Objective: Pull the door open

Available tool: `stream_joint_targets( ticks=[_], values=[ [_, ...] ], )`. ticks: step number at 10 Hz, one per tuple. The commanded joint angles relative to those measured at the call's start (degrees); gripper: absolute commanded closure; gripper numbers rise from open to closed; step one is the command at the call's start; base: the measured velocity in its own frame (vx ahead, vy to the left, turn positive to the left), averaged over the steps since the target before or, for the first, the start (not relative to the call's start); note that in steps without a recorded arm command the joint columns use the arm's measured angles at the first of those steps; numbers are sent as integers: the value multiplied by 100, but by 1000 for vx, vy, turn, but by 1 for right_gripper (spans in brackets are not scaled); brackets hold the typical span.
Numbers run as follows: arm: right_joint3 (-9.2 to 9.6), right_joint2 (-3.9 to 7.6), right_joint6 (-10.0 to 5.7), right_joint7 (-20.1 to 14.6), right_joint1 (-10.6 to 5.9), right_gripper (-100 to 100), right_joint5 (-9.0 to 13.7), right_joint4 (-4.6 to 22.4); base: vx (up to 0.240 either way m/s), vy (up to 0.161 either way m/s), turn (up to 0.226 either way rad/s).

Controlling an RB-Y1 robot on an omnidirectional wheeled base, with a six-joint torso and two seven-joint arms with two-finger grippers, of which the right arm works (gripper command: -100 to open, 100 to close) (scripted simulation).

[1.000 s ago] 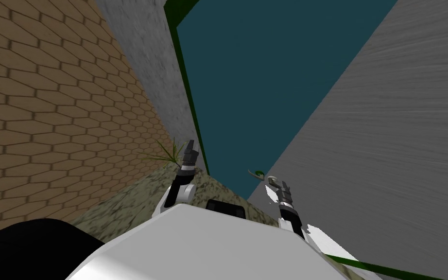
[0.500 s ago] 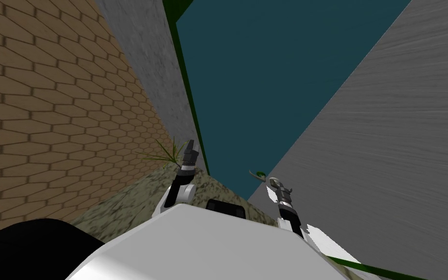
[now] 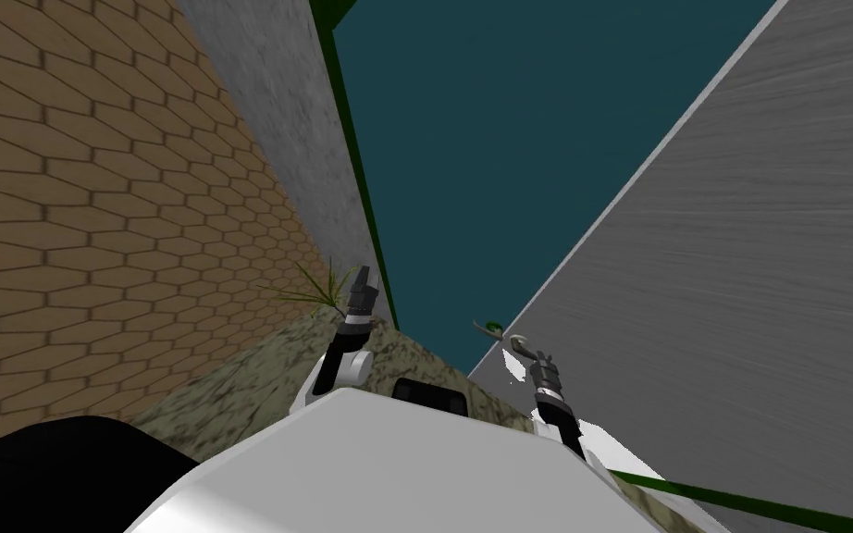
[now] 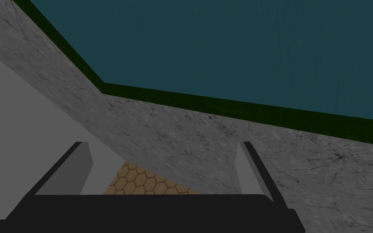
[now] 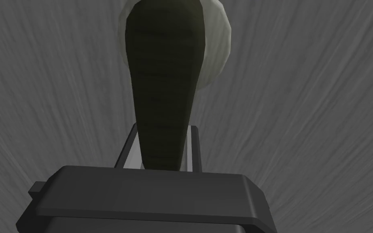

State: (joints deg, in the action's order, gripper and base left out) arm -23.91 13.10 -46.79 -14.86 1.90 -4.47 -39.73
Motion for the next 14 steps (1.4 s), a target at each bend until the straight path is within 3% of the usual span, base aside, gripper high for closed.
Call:
stream_joint_targets(
  ticks=[1, 5, 7, 10, 14],
  values=[
    [-78, 138, -78, 8, -17, 100, 62, 279, -126, -25, -26],
    [-45, 343, -75, 117, 97, 100, 403, 406, -143, 26, 12],
    [-45, 343, -75, 117, 97, 100, 403, 406, -73, 19, -10],
    [170, 441, -97, 260, 60, 100, 759, 514, -118, -4, 112],
    [545, 482, -140, 450, -85, 100, 1184, 629, -141, -27, 129]
  ],
)
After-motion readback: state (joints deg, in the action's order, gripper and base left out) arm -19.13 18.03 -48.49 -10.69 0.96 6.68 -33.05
